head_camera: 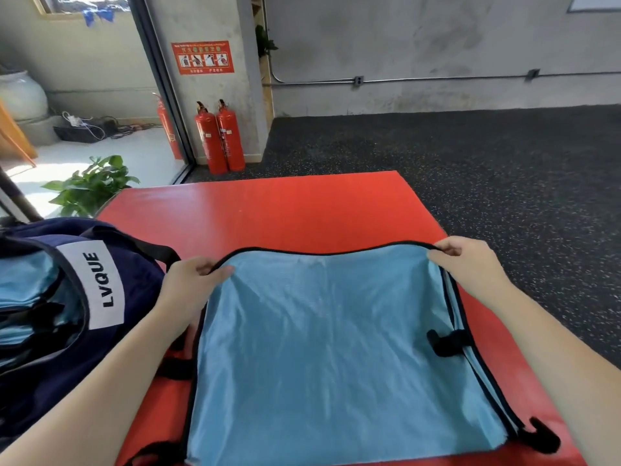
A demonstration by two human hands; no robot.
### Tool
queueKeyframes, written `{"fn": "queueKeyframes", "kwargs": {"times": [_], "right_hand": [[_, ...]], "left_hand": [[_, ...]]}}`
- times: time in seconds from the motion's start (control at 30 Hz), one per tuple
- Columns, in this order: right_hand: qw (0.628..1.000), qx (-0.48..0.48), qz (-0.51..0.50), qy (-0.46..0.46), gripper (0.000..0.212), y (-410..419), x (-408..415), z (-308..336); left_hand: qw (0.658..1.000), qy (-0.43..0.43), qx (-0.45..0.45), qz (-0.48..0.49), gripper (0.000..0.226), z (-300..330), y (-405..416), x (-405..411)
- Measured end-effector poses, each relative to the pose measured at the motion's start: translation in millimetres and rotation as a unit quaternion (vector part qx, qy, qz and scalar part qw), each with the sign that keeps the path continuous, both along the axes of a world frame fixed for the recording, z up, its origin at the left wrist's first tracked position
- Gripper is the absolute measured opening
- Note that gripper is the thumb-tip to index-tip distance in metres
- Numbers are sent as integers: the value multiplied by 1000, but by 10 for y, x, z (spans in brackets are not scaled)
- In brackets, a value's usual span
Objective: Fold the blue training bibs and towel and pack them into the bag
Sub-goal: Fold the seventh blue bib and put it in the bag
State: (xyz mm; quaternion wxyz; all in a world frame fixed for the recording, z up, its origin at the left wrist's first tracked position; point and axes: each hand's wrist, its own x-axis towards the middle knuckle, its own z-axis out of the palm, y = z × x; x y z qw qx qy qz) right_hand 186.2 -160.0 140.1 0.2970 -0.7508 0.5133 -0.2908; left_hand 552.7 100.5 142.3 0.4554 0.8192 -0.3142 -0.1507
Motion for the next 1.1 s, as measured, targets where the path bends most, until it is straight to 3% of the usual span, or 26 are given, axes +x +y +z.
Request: {"fn": "queueKeyframes", "kwargs": {"times": [0.17,0.3,0.4,0.6,0.73,0.87,1.0,1.1], "right_hand": [[1000,-17,-6,22,19,-25,101,-100],[995,-58,17,79,34,188,265,-108],[985,-104,98,98,32,650,477,-87],[942,-104,285,141,36,1709,611,-449],[932,-167,264,185,52,1855,492,-781],[922,-133,249,265,86,1719,249,-734],[918,-117,164,341,108,1286,-221,-696],[912,-119,140,366,104,1164,-389,-639]], "left_hand": [[997,-56,43,32,11,-112,-169,-15],[981,-162,99,-30,40,-176,-235,-137],[978,-184,71,-65,37,-142,-255,-435],[964,-174,71,-190,43,-368,20,-1390],[949,-189,114,-224,54,-597,225,-1659],[896,-301,208,-250,76,-679,433,-1581],[892,-332,259,-167,102,-707,677,-1140],[897,-321,286,-97,97,-680,783,-907]]}}
